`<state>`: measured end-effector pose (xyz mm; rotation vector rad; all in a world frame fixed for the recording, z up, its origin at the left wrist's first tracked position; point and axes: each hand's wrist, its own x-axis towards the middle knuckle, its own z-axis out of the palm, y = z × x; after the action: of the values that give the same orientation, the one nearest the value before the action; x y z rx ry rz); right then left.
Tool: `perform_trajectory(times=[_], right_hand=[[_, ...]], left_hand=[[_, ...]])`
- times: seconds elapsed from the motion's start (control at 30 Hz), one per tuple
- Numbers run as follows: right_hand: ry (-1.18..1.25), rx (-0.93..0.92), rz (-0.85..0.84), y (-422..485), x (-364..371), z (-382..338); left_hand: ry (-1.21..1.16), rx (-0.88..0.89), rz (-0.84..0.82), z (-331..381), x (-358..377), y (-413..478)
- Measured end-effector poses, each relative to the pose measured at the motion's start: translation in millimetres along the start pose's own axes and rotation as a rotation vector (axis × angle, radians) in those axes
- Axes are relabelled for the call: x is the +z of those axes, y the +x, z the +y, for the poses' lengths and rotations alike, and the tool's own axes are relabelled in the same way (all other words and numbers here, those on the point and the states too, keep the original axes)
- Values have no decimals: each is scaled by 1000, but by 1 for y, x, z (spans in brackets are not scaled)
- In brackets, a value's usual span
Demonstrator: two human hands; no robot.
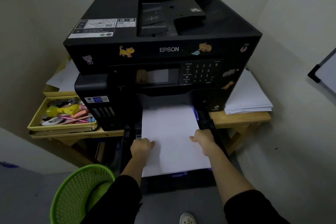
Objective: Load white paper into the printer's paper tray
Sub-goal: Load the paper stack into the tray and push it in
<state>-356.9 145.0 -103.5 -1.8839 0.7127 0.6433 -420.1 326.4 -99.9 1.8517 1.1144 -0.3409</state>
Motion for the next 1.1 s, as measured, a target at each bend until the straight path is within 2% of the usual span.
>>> perform_trajectory(times=[0.23,0.33,0.47,0.63,0.8,0.87,0.97,1.03,1.1], right_hand=[[14,-74,19,15,10,-6],[-1,-102,33,18,13,-7],[-105,-146,77,19,19,-1],[-189,-203,175,12,22,0],[-438,-166,240,4,26,-1],[-496,-203,238,0,26,1],[-555,-363,235,-6,22,11],[-557,-479,104,-11,18,20],[-537,-532,-95,-18,12,27]], left_hand=[[-48,47,-18,13,6,21],[70,53,16,14,8,25],[99,46,23,6,15,25],[249,61,87,4,18,22],[409,14,97,10,18,8],[463,34,101,8,21,3],[538,194,102,2,21,-6],[591,405,55,-9,22,-9],[579,567,-100,-20,18,-12]])
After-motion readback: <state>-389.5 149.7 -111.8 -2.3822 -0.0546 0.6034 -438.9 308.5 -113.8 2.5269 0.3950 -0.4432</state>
